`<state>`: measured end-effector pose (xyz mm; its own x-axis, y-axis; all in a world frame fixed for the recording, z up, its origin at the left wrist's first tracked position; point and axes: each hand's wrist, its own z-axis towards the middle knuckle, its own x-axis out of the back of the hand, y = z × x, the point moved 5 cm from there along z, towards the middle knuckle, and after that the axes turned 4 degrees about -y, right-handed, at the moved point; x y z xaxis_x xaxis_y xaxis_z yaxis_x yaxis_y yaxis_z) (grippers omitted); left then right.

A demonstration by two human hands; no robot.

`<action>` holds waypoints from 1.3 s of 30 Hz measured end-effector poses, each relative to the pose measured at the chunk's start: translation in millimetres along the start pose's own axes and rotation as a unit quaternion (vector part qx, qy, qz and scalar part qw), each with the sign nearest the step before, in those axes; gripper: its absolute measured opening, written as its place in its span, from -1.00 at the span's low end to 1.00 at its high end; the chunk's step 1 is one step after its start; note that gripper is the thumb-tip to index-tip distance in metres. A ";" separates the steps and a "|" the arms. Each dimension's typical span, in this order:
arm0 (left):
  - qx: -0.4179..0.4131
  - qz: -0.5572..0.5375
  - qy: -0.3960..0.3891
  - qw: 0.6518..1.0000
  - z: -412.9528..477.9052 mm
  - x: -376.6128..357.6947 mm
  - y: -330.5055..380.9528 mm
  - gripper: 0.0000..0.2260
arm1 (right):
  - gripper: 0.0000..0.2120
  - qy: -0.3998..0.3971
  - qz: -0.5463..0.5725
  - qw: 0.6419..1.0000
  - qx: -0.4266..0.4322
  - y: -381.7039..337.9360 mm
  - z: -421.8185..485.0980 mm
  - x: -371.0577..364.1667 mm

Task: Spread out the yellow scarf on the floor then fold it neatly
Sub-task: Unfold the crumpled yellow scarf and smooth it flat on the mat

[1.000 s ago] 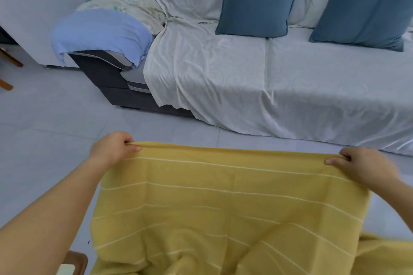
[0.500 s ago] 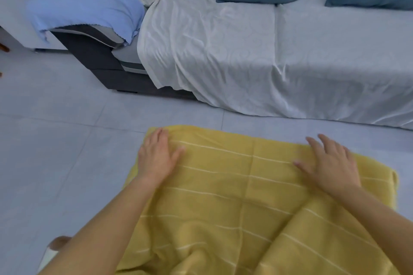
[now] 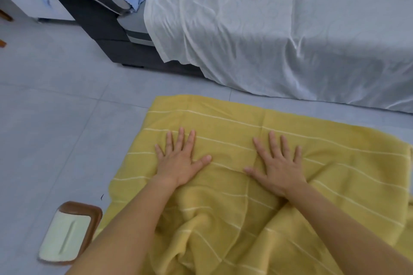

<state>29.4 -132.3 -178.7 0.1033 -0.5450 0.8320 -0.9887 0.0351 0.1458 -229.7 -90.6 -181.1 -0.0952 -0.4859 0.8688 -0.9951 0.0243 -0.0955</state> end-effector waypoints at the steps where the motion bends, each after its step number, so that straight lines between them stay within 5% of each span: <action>1: -0.002 -0.019 0.009 1.000 -12.2 3.5 -3.0 -0.16 | -0.19 0.005 0.009 1.000 0.003 -2.5 -9.5 3.7; 9: -0.077 -0.026 0.044 0.996 -182.4 -36.6 -43.5 -0.21 | -0.17 0.033 0.035 0.992 0.117 -71.6 -172.2 -38.5; 16: -0.229 0.102 0.005 0.968 -281.6 -112.7 -66.5 -0.15 | -0.11 0.036 0.047 0.984 0.167 -144.8 -274.1 -95.8; 20: -0.233 0.127 -0.032 0.964 -303.0 -132.5 -93.7 -0.13 | -0.08 0.004 0.059 0.985 0.161 -171.3 -314.7 -133.2; 23: -0.236 0.146 -0.071 0.958 -304.2 -149.3 -100.2 -0.15 | -0.08 -0.022 0.067 0.988 0.135 -176.3 -318.1 -157.1; 31: -0.282 0.143 0.022 0.948 -257.8 -159.3 -105.3 -0.19 | -0.07 0.008 0.013 0.986 0.163 -159.4 -266.1 -166.2; 39: -0.351 0.072 0.068 0.931 -256.8 -148.1 -107.7 -0.56 | -0.31 0.105 0.013 0.983 0.147 -163.2 -251.6 -162.0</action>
<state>148.5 159.7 -180.2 0.0356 -0.3821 0.9234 -0.6837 0.6646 0.3014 -58.3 204.0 -184.1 -0.1538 -0.2968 0.9425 -0.9450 -0.2344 -0.2281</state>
